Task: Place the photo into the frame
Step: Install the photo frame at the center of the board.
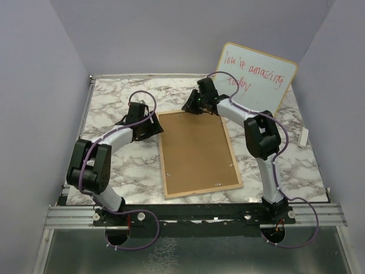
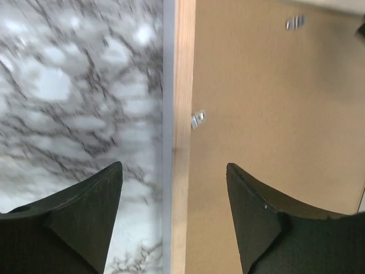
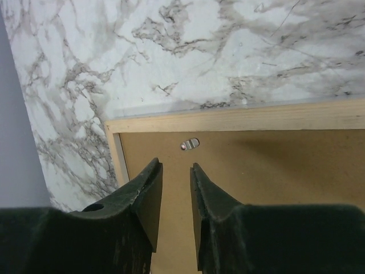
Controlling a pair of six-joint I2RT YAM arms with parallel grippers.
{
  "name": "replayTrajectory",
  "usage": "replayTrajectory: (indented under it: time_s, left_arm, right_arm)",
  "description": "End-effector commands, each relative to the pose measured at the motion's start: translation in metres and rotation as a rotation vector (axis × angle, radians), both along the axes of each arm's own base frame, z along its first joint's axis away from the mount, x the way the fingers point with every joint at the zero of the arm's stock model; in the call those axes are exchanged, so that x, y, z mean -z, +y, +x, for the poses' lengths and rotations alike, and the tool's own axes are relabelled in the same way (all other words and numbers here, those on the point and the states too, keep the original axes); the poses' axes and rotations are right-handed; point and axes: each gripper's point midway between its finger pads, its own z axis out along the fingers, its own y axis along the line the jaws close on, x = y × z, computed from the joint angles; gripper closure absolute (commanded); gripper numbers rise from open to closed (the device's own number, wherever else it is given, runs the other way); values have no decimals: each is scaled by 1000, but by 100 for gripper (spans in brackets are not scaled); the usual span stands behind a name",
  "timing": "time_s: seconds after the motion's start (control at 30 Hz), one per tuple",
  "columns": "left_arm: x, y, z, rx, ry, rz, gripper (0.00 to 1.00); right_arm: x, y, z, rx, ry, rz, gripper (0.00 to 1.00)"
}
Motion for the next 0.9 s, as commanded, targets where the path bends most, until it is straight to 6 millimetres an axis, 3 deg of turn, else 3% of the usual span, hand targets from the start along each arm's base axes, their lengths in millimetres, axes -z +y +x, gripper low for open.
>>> replayTrajectory:
  time_s: [0.0,0.1,0.3,0.5,0.7,0.87]
  left_arm:
    - [-1,11,28,-1,-14,2,26]
    - [8,8,40,16,10,0,26]
    - [27,0,52,16,54,-23,49]
    - [35,-2,51,24,75,-32,70]
    - [38,-2,47,26,82,-35,74]
    - [40,-4,44,30,87,-45,74]
  right_arm:
    - [27,17,-8,-72,78,39,70]
    - [36,19,-10,-76,100,44,70]
    - [47,24,-12,-87,139,65,69]
    - [60,27,-15,-83,183,82,69]
    - [59,30,-16,-89,187,103,70]
    - [71,30,-14,-80,195,90,69]
